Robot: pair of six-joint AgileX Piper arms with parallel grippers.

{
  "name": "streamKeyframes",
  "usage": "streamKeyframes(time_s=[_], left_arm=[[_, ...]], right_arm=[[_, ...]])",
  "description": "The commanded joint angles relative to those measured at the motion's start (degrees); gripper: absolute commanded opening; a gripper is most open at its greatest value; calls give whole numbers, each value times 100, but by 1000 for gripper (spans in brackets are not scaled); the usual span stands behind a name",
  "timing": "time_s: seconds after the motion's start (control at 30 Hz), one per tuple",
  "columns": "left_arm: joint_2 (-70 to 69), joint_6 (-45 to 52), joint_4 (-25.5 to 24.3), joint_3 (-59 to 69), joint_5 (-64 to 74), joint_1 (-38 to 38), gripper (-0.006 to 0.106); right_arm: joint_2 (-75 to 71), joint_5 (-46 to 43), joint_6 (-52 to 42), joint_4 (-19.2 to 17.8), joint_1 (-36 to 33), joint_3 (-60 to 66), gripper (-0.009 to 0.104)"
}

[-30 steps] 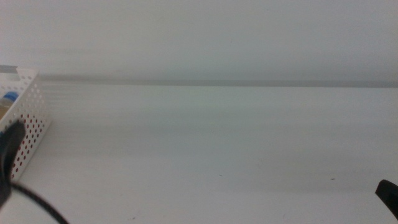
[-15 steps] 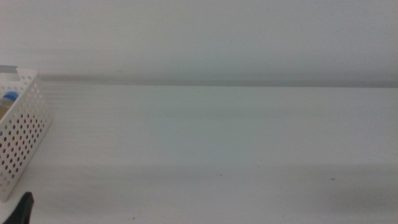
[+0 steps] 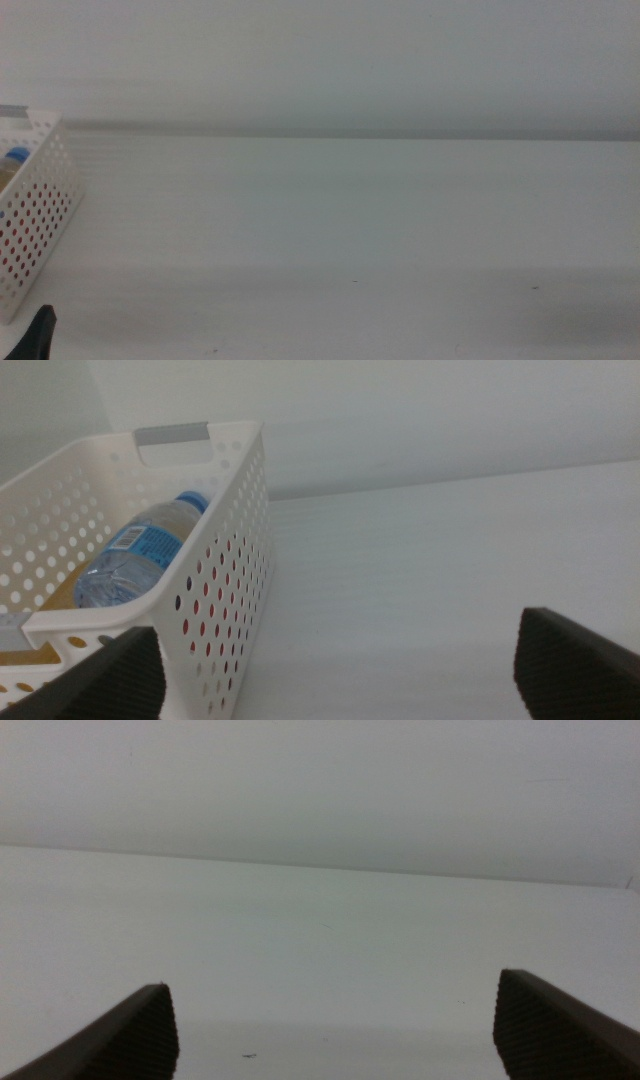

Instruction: Use arms to grab the bottles and put them into the dustbin to the left of the table.

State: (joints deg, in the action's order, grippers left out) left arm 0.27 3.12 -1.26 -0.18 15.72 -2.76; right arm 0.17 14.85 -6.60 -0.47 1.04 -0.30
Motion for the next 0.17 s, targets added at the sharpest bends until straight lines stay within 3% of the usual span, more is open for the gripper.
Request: streamKeyframes(time_s=[0.0,0.13], left_arm=[[-241,-38,73,232,-91,-12,94],[-241,-33,-57,232,-91,-12,94]], right_arm=[[-225,-82,-34,-10,34,256,83],[-225,-82,-34,-10,34,256,83]])
